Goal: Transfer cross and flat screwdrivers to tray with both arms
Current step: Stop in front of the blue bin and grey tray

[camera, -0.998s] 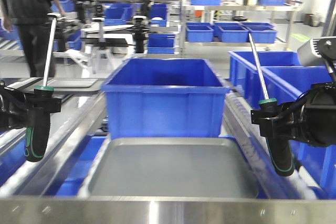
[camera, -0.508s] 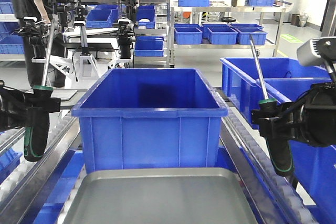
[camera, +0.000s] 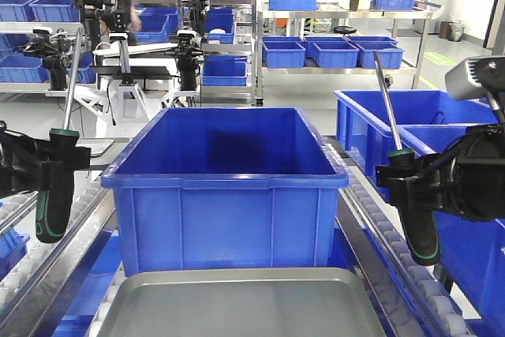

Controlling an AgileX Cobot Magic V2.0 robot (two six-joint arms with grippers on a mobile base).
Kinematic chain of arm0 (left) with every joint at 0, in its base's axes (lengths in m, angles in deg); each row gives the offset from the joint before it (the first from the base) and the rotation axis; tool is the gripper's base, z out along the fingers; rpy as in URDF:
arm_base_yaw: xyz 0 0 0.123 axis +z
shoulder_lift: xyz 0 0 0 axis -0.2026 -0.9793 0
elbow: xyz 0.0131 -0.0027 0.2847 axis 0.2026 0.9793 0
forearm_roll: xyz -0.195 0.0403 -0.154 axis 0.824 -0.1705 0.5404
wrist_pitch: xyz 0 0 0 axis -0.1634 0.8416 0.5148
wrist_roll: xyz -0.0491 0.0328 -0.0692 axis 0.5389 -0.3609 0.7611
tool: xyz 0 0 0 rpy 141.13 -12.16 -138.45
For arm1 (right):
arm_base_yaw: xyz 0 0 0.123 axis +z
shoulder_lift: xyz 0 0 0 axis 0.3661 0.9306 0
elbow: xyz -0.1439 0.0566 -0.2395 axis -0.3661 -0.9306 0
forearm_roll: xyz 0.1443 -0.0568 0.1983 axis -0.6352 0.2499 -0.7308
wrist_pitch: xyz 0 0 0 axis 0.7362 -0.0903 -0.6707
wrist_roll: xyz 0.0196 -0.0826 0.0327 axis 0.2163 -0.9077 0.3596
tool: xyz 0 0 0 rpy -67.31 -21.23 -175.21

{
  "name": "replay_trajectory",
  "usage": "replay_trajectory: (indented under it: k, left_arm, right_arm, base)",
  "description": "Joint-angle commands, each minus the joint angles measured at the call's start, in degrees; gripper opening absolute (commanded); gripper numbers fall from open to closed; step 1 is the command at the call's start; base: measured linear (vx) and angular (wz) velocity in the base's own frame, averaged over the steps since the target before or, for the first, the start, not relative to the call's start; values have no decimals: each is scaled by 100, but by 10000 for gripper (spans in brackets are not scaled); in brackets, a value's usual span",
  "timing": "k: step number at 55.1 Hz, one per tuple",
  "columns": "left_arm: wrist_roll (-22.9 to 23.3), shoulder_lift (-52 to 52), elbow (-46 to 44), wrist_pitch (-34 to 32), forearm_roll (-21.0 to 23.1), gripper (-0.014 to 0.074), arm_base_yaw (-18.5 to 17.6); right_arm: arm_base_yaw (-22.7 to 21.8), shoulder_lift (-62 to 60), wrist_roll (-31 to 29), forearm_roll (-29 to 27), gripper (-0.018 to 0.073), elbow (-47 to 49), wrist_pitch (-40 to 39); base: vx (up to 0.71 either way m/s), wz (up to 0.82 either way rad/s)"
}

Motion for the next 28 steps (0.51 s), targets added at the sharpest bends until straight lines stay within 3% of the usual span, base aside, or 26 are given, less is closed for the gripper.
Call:
replay_trajectory:
  k: [1,28]
  left_arm:
    - [3,147,-171,-373,248,0,-28]
    - [9,141,-171,-368,300,0,-28]
  right_arm:
    - [0,-141,-9,-73,-8,210,-470]
    - [0,-134,34,-248,-8,210,-455]
  base:
    - [0,0]
    - [0,0]
